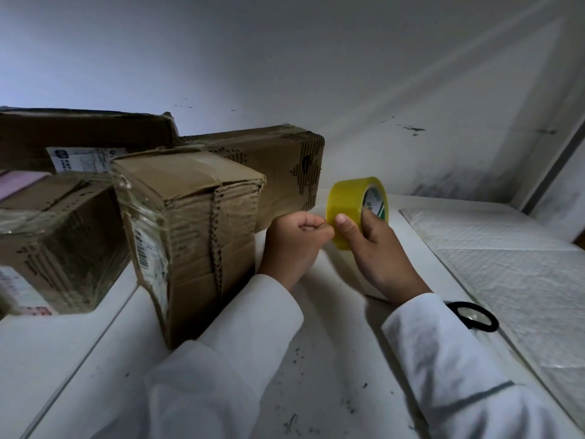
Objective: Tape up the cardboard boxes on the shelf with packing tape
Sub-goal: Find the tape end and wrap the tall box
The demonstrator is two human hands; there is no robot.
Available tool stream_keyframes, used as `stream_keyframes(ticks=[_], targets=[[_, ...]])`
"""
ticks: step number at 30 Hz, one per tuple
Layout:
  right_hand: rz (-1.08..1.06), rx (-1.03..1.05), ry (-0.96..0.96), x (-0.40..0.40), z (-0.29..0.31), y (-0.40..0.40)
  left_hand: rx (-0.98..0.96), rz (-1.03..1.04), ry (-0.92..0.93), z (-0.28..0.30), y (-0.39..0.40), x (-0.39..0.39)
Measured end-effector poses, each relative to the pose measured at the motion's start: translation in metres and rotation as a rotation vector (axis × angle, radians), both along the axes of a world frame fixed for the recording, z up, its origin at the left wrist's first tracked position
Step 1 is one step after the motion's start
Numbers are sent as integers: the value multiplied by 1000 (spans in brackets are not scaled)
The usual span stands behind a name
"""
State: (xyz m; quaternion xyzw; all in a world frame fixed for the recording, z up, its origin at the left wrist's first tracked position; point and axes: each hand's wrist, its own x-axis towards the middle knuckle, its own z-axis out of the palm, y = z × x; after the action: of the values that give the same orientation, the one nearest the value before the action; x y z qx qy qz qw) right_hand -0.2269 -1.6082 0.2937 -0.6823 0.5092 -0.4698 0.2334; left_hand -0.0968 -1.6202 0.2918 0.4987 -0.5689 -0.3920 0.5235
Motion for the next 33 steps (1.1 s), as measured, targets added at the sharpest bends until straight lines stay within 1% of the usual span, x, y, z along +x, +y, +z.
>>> stream_keyframes(ticks=[5,10,14,16,20,23,26,28,33], targets=[[1,-4,31,0,-2,-1,-61,19,-41,-1,-1,2],[40,-3,-36,3,2,1,-89,11,-11,-3,-3,3],[3,-16,-38,0,4,1,-34,-14,94,0,-2,-2],[-13,-19,-36,-2,5,1,-8,-42,113,1,-1,-3],[-36,-24,70,-5,1,-2,49,-116,132,3,3,1],[-46,-37,125,-6,-2,-3,29,-82,85,2,1,2],[-53,-38,209,-6,-3,-3,-56,-17,-28,0,-1,3],[-60,-42,256,-6,-3,-3,-80,15,-103,-3,-1,4],[-49,-53,290,-4,-3,-3,-143,36,-220,-5,-4,6]])
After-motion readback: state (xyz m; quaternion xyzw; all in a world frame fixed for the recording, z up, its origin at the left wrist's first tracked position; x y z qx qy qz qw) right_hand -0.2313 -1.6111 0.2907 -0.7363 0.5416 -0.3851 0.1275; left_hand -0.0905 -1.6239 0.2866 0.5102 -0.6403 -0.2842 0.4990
